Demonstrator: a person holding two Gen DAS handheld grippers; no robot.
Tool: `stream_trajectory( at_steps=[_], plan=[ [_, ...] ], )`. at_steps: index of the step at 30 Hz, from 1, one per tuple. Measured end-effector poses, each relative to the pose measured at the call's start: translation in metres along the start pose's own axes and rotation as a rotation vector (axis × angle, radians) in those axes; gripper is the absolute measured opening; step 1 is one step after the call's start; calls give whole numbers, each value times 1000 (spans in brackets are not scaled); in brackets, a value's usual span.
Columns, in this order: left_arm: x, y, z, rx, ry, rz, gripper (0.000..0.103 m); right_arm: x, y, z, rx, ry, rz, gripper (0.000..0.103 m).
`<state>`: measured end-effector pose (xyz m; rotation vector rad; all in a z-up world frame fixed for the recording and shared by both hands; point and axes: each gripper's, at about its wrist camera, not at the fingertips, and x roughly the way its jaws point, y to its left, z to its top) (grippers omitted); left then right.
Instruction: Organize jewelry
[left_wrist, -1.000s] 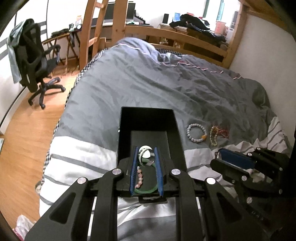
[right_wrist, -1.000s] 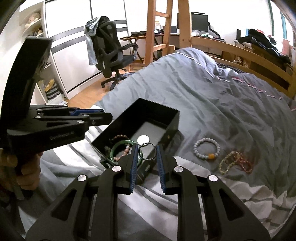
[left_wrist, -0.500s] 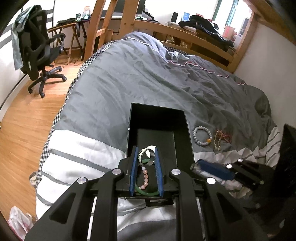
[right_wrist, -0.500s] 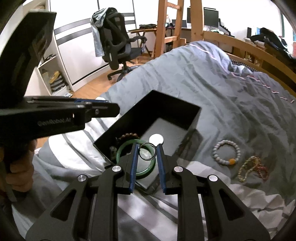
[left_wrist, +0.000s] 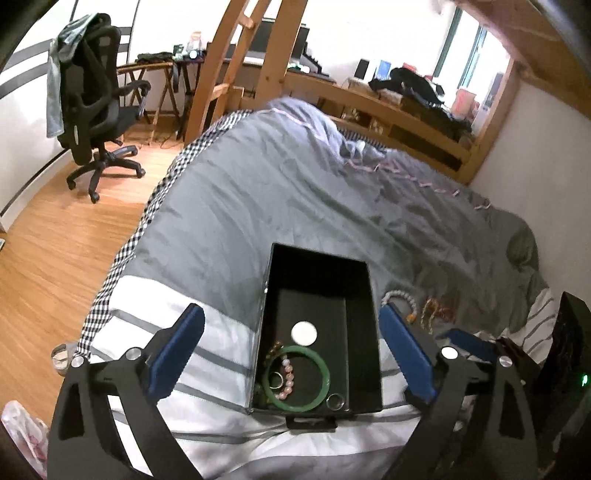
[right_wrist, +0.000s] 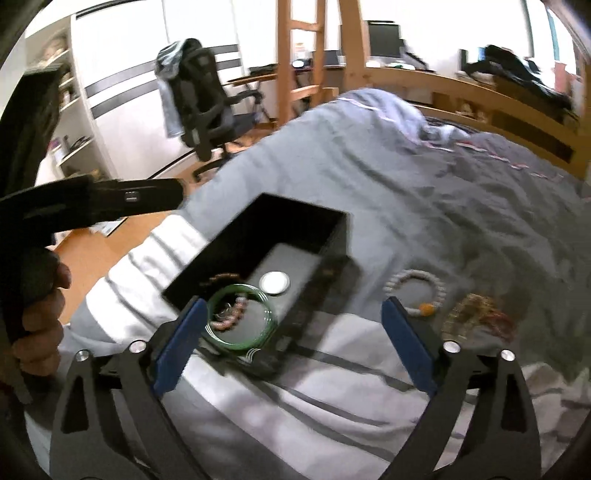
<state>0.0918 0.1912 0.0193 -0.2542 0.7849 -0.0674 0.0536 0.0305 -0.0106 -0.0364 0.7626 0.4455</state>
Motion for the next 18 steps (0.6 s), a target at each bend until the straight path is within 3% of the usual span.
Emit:
stream_trajectory(
  at_steps=[6, 13, 18],
  plan=[
    [-6, -12, -3, 33, -26, -39, 97, -36, -35, -9, 22, -14, -82, 99],
    [1, -46, -17, 141, -8, -36, 97, -66, -72, -22, 55, -14, -151, 99],
    [15, -87, -37, 209, 46, -106, 97, -80, -95, -26, 109, -31, -168, 99]
  ],
)
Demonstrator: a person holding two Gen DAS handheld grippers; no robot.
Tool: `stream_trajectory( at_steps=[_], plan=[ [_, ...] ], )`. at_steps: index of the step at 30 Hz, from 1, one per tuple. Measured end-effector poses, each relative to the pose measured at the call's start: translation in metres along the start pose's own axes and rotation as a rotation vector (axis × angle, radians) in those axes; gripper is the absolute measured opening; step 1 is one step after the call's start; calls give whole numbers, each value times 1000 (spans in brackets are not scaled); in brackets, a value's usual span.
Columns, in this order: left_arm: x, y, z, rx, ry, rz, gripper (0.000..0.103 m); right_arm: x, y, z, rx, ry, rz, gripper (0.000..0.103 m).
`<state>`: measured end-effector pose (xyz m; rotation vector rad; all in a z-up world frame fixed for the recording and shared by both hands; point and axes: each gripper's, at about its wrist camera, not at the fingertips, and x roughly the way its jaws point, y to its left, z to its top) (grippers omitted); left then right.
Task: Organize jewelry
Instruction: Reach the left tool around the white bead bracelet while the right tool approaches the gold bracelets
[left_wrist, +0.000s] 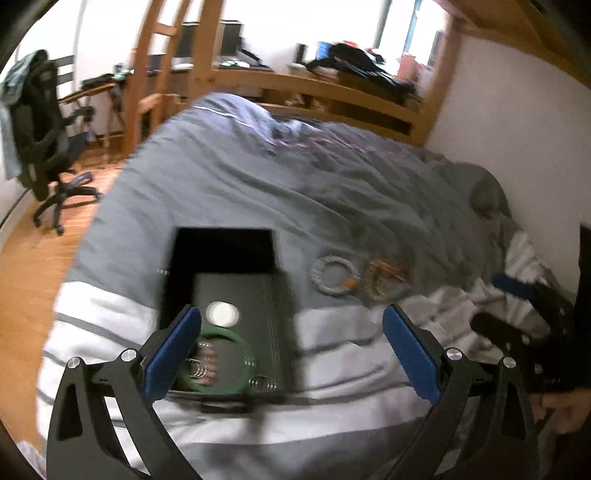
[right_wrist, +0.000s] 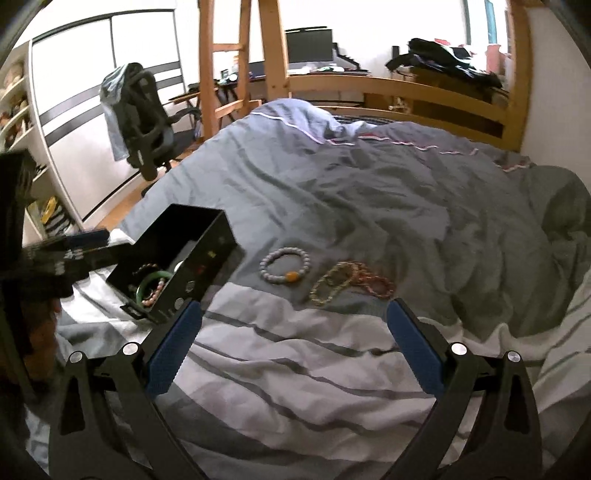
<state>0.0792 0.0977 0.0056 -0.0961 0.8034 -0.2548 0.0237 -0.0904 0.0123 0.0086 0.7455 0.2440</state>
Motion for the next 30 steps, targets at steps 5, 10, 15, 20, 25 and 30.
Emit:
stream_trajectory(
  at_steps=[5, 10, 15, 20, 25, 30],
  plan=[
    [15, -42, -10, 132, 17, -6, 97, -4, -16, -1, 19, -14, -8, 99],
    [37, -61, -17, 189, 58, -6, 97, 6, -39, -4, 43, -10, -29, 99],
    [61, -69, -18, 225, 93, 19, 97, 27, -64, -12, 104, 12, -37, 99],
    [82, -77, -12, 246, 93, 22, 97, 52, -78, -13, 133, 19, -15, 99],
    [117, -82, -10, 264, 148, -4, 97, 76, -81, -1, 54, 11, -66, 99],
    [145, -89, -6, 277, 176, 9, 97, 102, -89, 6, 76, 32, -19, 99]
  ],
)
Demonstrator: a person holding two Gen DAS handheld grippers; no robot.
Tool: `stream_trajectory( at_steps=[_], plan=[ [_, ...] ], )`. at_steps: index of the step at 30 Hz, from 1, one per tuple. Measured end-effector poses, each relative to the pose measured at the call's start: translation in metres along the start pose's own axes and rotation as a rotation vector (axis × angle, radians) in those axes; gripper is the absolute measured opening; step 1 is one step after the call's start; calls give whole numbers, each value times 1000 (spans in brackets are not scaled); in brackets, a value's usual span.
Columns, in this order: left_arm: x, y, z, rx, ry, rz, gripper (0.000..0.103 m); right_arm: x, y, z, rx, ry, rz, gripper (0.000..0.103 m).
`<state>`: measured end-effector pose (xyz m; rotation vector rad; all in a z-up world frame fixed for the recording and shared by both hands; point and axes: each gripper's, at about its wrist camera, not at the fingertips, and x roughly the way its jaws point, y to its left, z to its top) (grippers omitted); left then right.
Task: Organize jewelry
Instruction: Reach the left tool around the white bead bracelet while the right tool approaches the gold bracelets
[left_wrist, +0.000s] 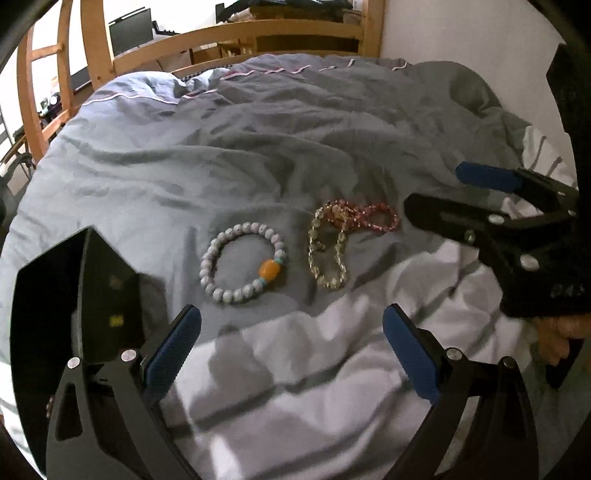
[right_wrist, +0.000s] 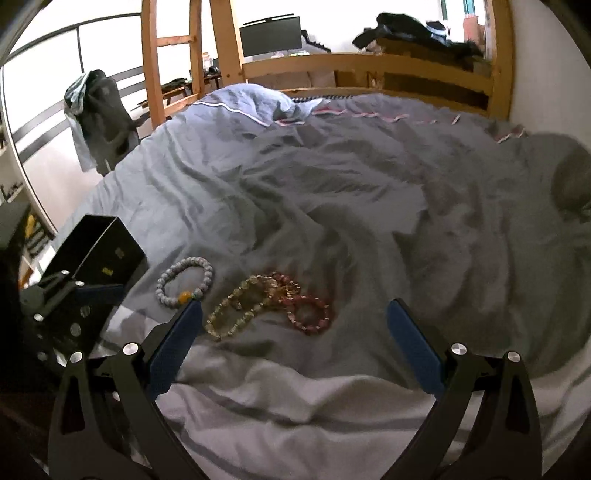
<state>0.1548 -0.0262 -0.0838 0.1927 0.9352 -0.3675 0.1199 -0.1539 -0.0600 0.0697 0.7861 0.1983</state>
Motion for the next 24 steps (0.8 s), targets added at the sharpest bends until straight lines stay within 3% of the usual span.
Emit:
stream_trajectory(
  at_steps=[3, 8, 13, 15, 17, 18, 20, 21, 23, 24],
  plan=[
    [11, -2, 7, -3, 5, -10, 97, 11, 0, -1, -6, 18, -8, 99],
    [21, 2, 19, -39, -22, 43, 97, 25, 1, 0, 0, 39, 16, 98],
    [34, 19, 25, -102, 2, 50, 97, 42, -15, 1, 79, 72, -5, 95],
    [40, 21, 26, -106, 23, 62, 95, 50, -20, -1, 99, 99, 3, 78],
    [50, 22, 25, -104, 67, 73, 75, 58, -19, -3, 85, 129, -22, 59],
    [55, 24, 23, -111, 91, 59, 72, 61, -18, -4, 71, 139, -40, 56],
    [58, 29, 23, -136, 101, 66, 55, 65, -19, -6, 67, 149, -51, 36],
    [59, 31, 23, -144, 106, 55, 55, 64, -20, -6, 69, 147, -51, 31],
    [57, 31, 24, -153, 101, 43, 42, 61, -22, -5, 75, 131, -67, 11],
    [56, 30, 23, -153, 101, 34, 39, 60, -24, -5, 82, 123, -75, 10]
  ],
)
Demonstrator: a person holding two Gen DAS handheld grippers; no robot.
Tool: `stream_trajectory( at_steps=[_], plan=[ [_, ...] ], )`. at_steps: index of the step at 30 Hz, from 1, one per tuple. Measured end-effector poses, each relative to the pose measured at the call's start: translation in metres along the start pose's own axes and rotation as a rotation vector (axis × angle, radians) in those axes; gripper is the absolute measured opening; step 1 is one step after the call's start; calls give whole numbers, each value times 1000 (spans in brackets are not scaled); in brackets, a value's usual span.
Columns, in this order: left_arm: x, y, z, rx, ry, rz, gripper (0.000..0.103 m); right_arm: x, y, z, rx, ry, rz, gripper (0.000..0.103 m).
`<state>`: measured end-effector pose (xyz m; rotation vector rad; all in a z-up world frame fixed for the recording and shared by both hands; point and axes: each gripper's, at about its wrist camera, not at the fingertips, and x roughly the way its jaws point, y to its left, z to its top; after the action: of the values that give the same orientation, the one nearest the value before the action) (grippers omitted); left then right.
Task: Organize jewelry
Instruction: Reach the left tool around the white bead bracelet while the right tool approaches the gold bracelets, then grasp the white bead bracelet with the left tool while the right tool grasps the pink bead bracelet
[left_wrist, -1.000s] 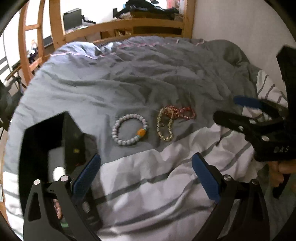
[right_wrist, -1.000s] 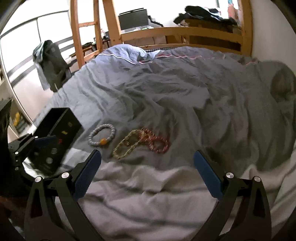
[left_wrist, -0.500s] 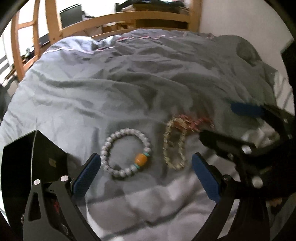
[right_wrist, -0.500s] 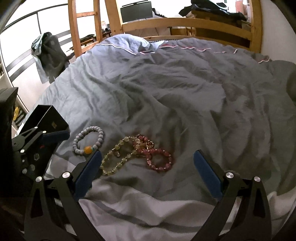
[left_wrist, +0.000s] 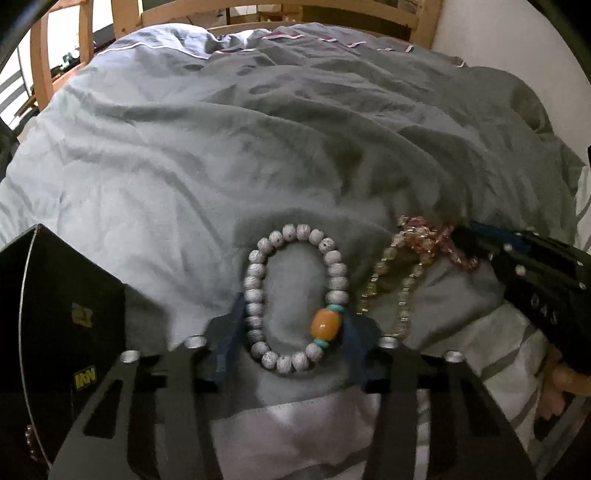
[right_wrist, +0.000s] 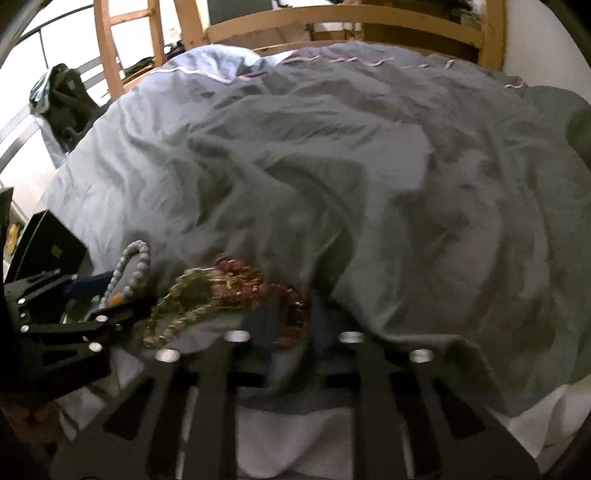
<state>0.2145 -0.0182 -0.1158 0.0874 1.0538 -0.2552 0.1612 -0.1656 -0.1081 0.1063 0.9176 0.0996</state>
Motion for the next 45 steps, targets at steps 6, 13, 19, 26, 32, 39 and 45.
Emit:
stream_trajectory(
  at_steps=[6, 13, 19, 26, 32, 39, 45],
  plan=[
    [-11, -3, 2, -10, -14, -38, 14, -21, -12, 5, 69, -94, 35, 1],
    [-25, -1, 9, -41, -51, -84, 10, -31, 1, 8, 23, -98, 133, 5],
    [-43, -3, 8, -42, -97, -97, 10, 4, 18, -8, -83, 38, 27, 54],
    [-45, -5, 8, -24, -101, -87, 10, -9, 12, -7, -55, -40, 31, 8],
    [-50, -2, 10, -34, -119, -98, 10, -36, 1, 6, 27, -183, 104, 8],
    [-54, -2, 9, -37, -130, -94, 10, -50, -4, 12, 67, -240, 162, 8],
    [-62, -2, 9, -33, -141, -104, 10, -68, -6, 16, 92, -295, 202, 8]
  ],
)
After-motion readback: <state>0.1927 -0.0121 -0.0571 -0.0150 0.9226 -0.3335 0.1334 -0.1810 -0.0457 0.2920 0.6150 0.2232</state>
